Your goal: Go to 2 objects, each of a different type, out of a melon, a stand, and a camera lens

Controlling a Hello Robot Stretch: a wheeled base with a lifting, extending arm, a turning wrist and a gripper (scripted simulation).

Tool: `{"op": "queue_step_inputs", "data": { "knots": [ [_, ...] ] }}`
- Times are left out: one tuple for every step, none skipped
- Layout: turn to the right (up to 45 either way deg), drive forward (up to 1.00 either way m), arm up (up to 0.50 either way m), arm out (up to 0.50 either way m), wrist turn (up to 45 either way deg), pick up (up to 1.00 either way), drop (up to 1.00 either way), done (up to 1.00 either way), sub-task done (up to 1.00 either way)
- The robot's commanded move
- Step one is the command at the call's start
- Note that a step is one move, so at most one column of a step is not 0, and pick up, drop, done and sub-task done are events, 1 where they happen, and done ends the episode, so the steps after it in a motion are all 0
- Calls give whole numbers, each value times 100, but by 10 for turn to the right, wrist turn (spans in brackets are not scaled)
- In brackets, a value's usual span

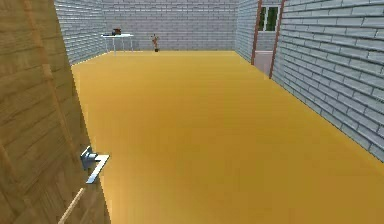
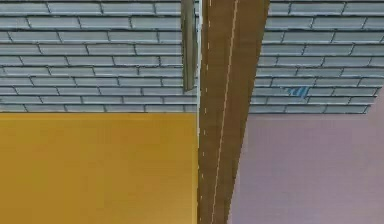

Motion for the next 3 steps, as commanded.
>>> {"op": "queue_step_inputs", "data": {
  "knots": [
    [0,90,0,0,0,0,0,0,0],
    [-390,0,0,0,0,0,0,0,0],
    [0,25,0,0,0,0,0,0,0]
  ]
}}
